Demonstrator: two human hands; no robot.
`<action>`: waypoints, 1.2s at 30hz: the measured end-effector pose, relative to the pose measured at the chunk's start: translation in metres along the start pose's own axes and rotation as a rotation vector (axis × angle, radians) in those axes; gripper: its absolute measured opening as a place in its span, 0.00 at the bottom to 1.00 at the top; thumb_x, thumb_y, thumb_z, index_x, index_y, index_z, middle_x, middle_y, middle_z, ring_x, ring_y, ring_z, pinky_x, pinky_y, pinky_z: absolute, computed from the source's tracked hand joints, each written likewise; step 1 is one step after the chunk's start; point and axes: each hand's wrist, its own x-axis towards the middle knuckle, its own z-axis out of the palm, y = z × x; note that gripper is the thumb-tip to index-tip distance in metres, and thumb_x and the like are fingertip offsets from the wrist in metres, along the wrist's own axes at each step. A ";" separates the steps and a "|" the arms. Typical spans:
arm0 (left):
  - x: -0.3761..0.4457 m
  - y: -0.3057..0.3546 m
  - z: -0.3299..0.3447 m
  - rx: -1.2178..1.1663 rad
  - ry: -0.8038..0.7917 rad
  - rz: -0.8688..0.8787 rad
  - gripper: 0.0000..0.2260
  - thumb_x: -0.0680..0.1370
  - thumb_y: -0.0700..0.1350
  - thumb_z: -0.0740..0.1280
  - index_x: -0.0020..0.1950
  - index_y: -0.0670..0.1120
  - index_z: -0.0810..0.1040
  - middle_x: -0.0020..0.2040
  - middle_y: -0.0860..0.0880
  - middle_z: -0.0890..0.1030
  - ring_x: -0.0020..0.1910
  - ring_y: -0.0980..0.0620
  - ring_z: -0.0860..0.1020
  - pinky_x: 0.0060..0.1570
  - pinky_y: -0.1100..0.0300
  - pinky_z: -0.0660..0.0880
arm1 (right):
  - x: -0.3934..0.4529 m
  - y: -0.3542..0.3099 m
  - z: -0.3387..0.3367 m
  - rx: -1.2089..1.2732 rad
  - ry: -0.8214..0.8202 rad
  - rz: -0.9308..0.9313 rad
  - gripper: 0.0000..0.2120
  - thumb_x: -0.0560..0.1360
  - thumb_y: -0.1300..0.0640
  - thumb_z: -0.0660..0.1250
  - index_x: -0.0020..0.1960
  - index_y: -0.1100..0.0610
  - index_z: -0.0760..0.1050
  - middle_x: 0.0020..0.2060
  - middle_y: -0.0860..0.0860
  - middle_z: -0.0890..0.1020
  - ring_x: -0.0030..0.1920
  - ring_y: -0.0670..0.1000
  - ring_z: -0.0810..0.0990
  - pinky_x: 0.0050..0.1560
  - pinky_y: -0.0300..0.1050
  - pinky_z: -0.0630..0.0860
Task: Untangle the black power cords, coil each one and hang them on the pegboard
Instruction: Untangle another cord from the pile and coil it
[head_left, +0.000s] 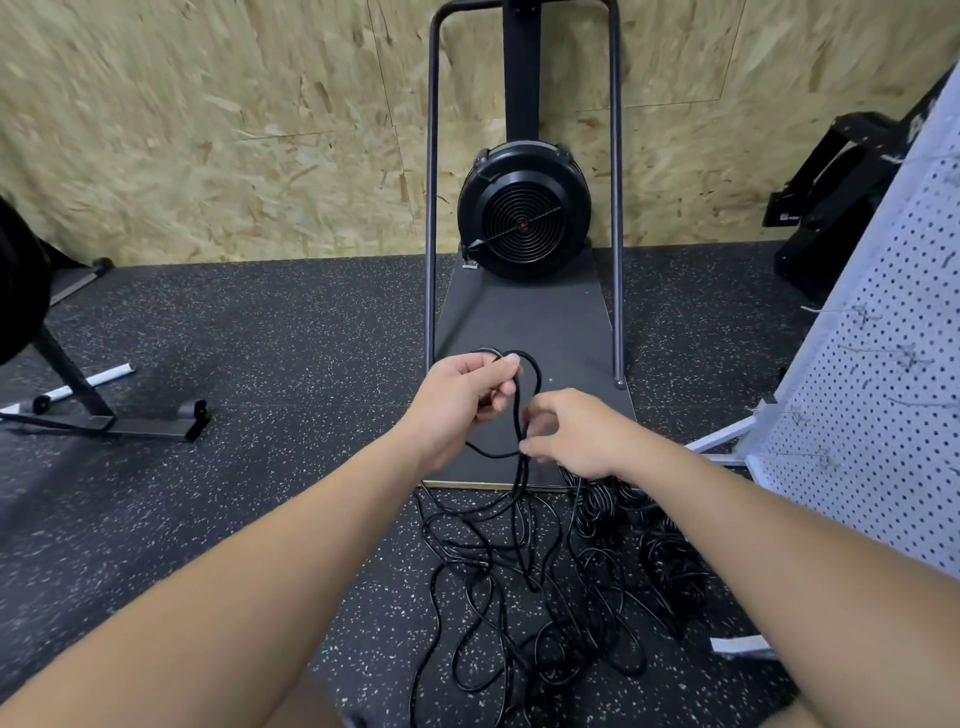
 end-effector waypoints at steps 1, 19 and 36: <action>0.000 0.001 0.001 -0.014 -0.006 -0.002 0.10 0.85 0.46 0.72 0.56 0.39 0.80 0.38 0.49 0.78 0.33 0.55 0.70 0.31 0.65 0.65 | 0.001 0.001 0.001 -0.001 0.019 -0.019 0.11 0.81 0.50 0.76 0.62 0.50 0.82 0.51 0.46 0.88 0.40 0.45 0.86 0.44 0.45 0.80; -0.002 -0.025 -0.002 0.199 -0.177 -0.066 0.13 0.77 0.35 0.67 0.60 0.36 0.86 0.34 0.45 0.75 0.32 0.51 0.68 0.35 0.59 0.65 | -0.008 -0.027 -0.039 0.521 0.508 -0.245 0.06 0.85 0.53 0.71 0.57 0.54 0.82 0.40 0.50 0.88 0.32 0.40 0.77 0.45 0.43 0.73; 0.003 -0.021 0.007 0.185 0.052 -0.004 0.14 0.85 0.51 0.72 0.47 0.41 0.85 0.31 0.45 0.72 0.29 0.51 0.62 0.30 0.59 0.59 | -0.011 -0.003 -0.039 0.118 0.274 -0.038 0.03 0.81 0.52 0.73 0.51 0.47 0.86 0.41 0.46 0.89 0.37 0.42 0.86 0.39 0.43 0.78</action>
